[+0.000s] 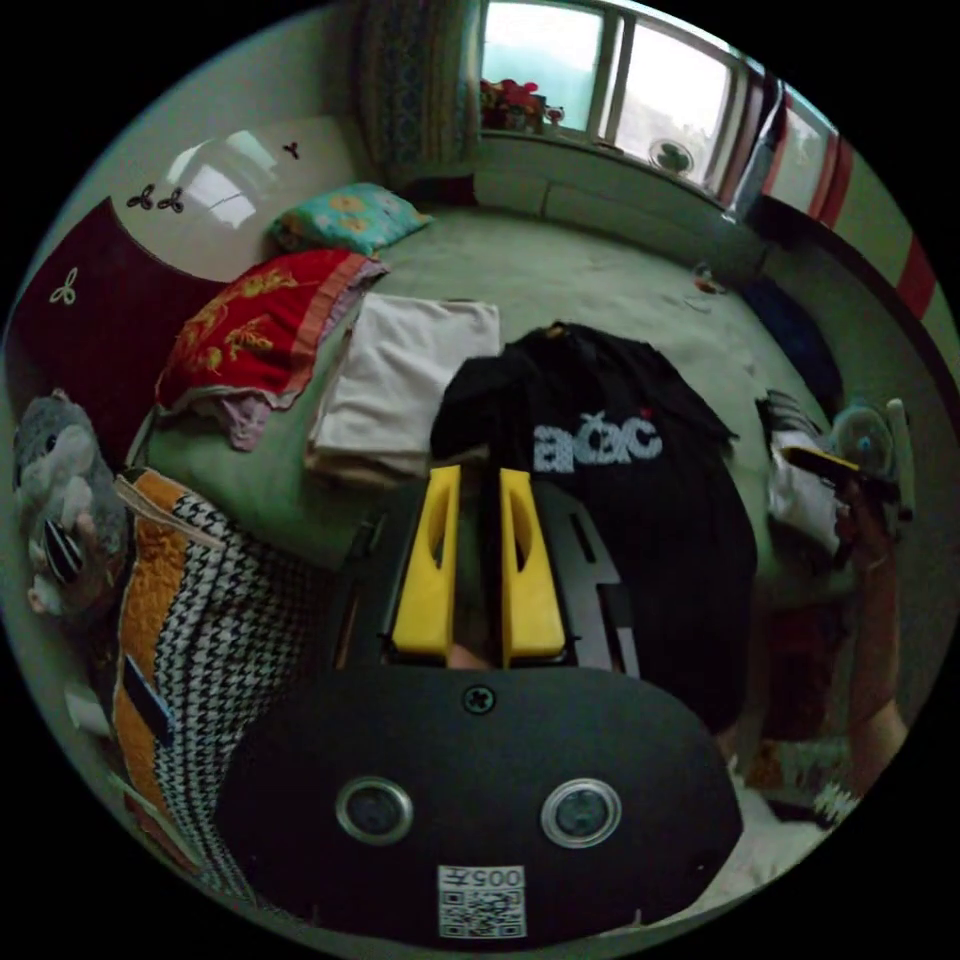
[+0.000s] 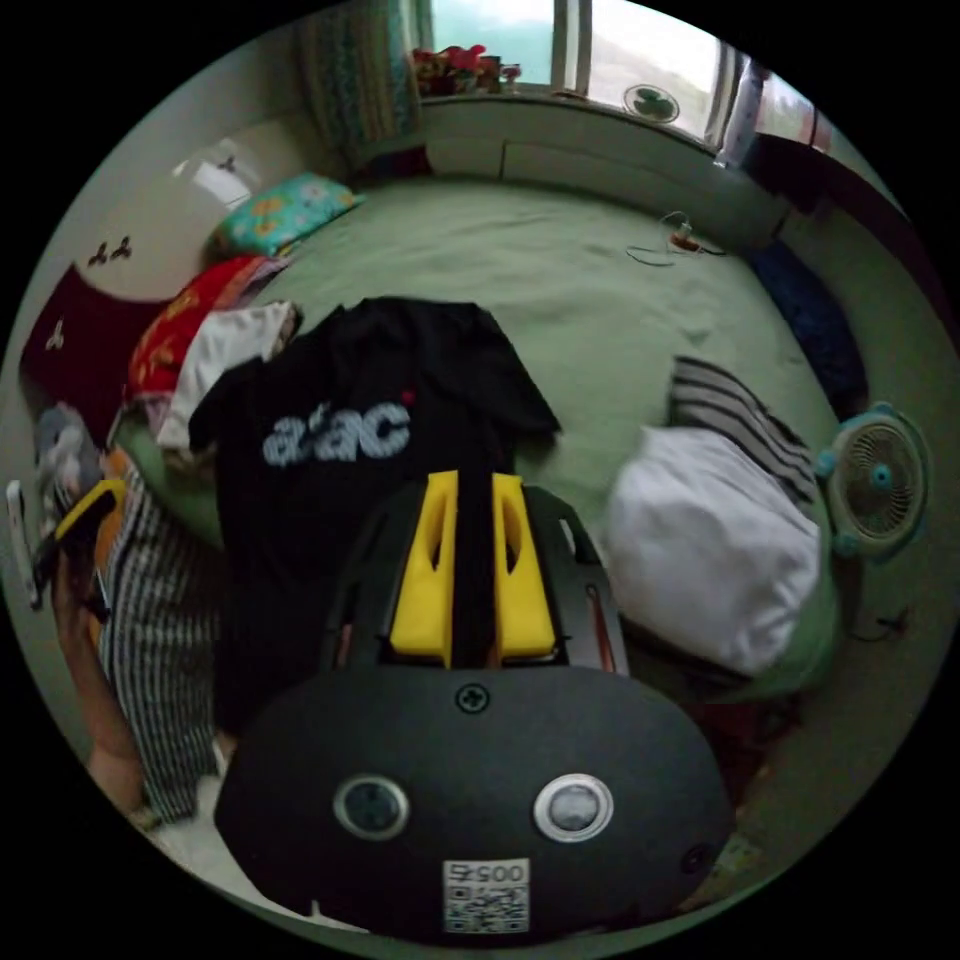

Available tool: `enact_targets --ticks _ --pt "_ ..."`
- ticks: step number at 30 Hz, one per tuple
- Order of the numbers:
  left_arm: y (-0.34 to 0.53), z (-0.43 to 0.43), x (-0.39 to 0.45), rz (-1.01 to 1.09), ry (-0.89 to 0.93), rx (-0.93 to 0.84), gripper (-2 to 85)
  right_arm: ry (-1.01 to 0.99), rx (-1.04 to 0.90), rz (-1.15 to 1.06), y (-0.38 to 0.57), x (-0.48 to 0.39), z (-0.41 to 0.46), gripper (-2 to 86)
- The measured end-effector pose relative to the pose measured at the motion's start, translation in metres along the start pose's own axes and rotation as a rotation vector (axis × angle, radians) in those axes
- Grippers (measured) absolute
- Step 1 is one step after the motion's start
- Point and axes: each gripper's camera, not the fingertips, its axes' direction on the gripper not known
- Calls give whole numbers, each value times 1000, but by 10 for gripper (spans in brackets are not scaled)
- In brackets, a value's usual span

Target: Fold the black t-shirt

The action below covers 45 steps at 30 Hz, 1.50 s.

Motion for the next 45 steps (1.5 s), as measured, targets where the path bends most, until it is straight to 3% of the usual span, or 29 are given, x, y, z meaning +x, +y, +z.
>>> enact_targets --ticks 9,15,22,29,33,39,43,45 --pt "-121 134 2 18 -55 -80 116 56 -109 -4 -112 -33 139 55" --pt "-168 199 -8 27 -122 -158 59 210 -159 -54 -151 -29 198 19" --pt "-223 207 -37 15 10 -67 18 157 -37 50 -172 30 166 -15" --pt "-304 229 -76 -64 62 -82 12 93 65 337 -218 170 116 -16" --pt "-323 254 -64 -29 47 -96 12 9 121 496 -222 233 112 -16" --pt "-362 308 -22 15 118 -88 18 59 158 585 -224 289 116 -16" --pt "-389 352 13 23 63 -113 34 112 114 603 -222 306 141 -15" --pt "-394 371 21 7 40 -134 48 148 -1 577 -219 307 176 -14"
